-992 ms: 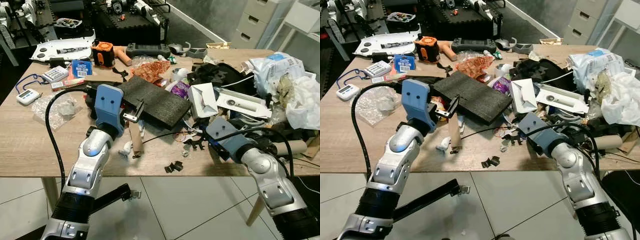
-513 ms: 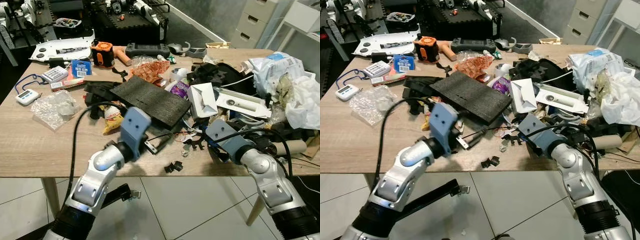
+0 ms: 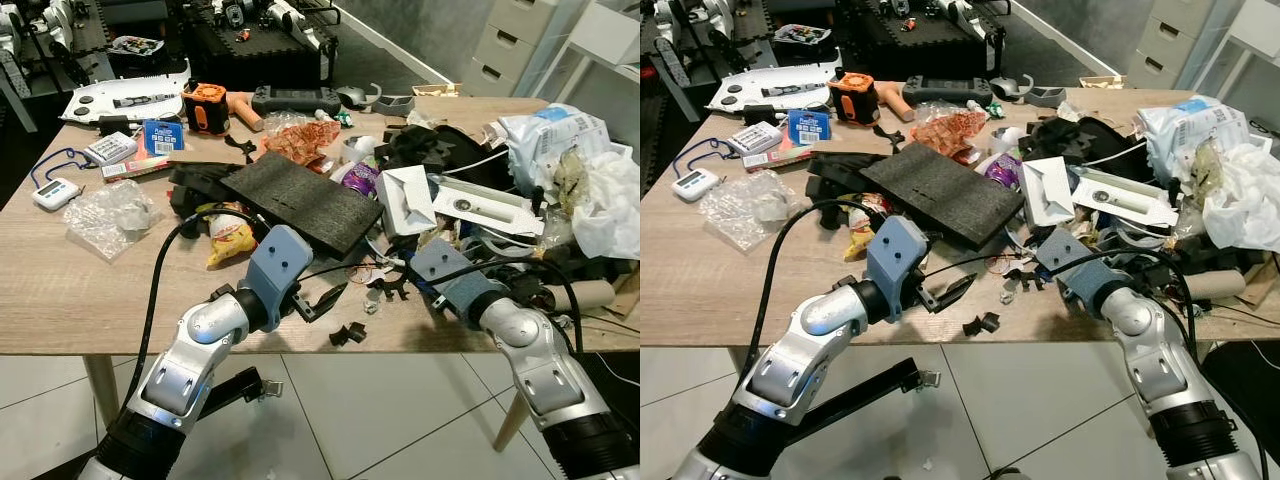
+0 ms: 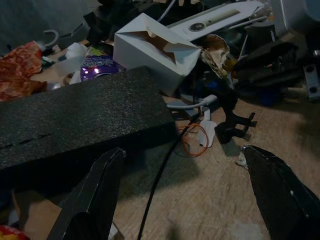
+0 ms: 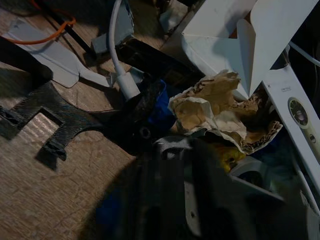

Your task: Picking trash to rubbish bin

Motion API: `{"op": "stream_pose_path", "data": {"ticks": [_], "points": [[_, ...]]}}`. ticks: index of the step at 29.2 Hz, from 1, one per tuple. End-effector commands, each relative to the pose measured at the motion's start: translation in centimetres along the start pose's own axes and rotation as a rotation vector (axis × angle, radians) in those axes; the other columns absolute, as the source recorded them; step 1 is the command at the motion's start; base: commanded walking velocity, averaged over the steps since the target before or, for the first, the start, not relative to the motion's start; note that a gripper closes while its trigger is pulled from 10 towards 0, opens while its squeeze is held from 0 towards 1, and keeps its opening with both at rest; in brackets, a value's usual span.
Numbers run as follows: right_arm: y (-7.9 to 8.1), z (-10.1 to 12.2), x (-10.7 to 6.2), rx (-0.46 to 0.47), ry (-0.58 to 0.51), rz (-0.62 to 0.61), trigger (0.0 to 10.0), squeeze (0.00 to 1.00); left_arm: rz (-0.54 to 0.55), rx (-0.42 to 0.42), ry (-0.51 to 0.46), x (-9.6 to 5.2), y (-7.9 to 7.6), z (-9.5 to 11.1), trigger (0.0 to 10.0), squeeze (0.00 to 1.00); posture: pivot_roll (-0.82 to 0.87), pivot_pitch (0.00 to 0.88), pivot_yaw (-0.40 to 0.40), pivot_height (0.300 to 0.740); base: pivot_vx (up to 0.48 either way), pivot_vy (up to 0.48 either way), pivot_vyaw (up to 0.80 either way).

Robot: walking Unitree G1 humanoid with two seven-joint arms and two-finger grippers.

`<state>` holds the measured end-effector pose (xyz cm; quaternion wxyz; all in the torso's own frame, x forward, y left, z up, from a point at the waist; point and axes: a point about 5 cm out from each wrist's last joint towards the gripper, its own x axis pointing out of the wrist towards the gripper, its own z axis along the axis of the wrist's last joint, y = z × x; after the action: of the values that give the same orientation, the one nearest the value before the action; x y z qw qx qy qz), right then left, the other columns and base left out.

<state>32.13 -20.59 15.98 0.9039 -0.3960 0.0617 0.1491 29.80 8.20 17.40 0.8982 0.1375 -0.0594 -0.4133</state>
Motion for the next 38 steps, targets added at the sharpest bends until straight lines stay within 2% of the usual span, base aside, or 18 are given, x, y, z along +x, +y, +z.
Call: {"op": "stream_pose_path", "data": {"ticks": [1, 5, 14, 16, 20, 21, 23, 30, 32, 34, 36, 38], "points": [[0.3, -0.4, 0.0, 0.015, 0.008, 0.018, 0.0, 0.0, -0.031, 0.009, 0.023, -0.2, -0.5, -0.3, 10.0, 0.0, -0.04, 0.159, 0.01, 0.74, 0.0, 0.0, 0.0], [0.3, -0.2, 0.0, 0.014, 0.001, 0.014, 0.0, 0.0, -0.119, -0.055, 0.003, -0.4, -1.6, 0.0, 10.0, 0.0, -0.04, 0.148, 0.009, 0.74, 0.0, 0.0, 0.0], [-0.4, 0.5, 0.0, 0.024, -0.041, -0.022, 0.0, 0.0, -0.131, -0.055, -0.001, -0.5, -1.8, 0.0, 10.0, 0.0, -0.05, 0.13, 0.006, 0.74, 0.0, 0.0, 0.0], [-1.1, 1.6, -0.1, 0.078, -0.111, -0.067, 0.0, 0.0, -0.128, -0.067, -0.011, -0.5, -1.7, 0.1, 10.0, 0.0, -0.05, 0.13, 0.006, 0.74, 0.0, 0.0, 0.0], [-3.8, 6.8, -1.1, 0.102, -0.456, -0.251, 0.0, 0.0, -0.127, -0.072, -0.016, -0.5, -1.7, 0.2, 10.0, 0.0, -0.05, 0.127, 0.007, 0.74, 0.0, 0.0, 0.0], [-3.8, 6.8, -1.1, 0.102, -0.456, -0.251, 0.0, 0.0, -0.127, -0.072, -0.016, -0.5, -1.7, 0.2, 10.0, 0.0, -0.05, 0.127, 0.007, 0.74, 0.0, 0.0, 0.0], [-4.3, 8.0, -1.5, 0.122, -0.534, -0.297, 0.0, 0.0, -0.124, -0.073, -0.021, -0.5, -1.7, 0.3, 10.0, 0.0, -0.05, 0.127, 0.007, 0.74, 0.0, 0.0, 0.0], [-4.9, 9.0, -1.9, 0.195, -0.602, -0.364, 0.0, 0.0, -0.119, -0.069, -0.02, -0.5, -1.9, 0.2, 10.0, 0.0, -0.05, 0.128, 0.002, 0.74, 0.0, 0.0, 0.0], [-5.0, 9.3, -2.0, 0.215, -0.627, -0.376, 0.0, 0.0, -0.106, -0.063, -0.024, -0.5, -1.8, 0.2, 10.0, 0.0, -0.05, 0.128, 0.002, 0.74, 0.0, 0.0, 0.0], [-5.1, 9.9, -2.3, 0.252, -0.67, -0.393, 0.0, 0.0, -0.04, -0.045, -0.044, -0.4, -1.2, 0.4, 10.0, 0.0, -0.05, 0.136, 0.004, 0.74, 0.0, 0.0, 0.0], [-5.1, 9.9, -2.3, 0.252, -0.67, -0.393, 0.0, 0.0, -0.04, -0.045, -0.044, -0.4, -1.2, 0.4, 10.0, 0.0, -0.05, 0.136, 0.004, 0.74, 0.0, 0.0, 0.0], [-4.9, 10.4, -2.1, 0.397, -0.697, -0.414, 0.1, 0.0, 0.13, -0.053, -0.089, -0.3, 0.9, 1.1, 10.0, 0.0, -0.04, 0.149, 0.013, 0.74, 0.0, 0.0, 0.0]]}}
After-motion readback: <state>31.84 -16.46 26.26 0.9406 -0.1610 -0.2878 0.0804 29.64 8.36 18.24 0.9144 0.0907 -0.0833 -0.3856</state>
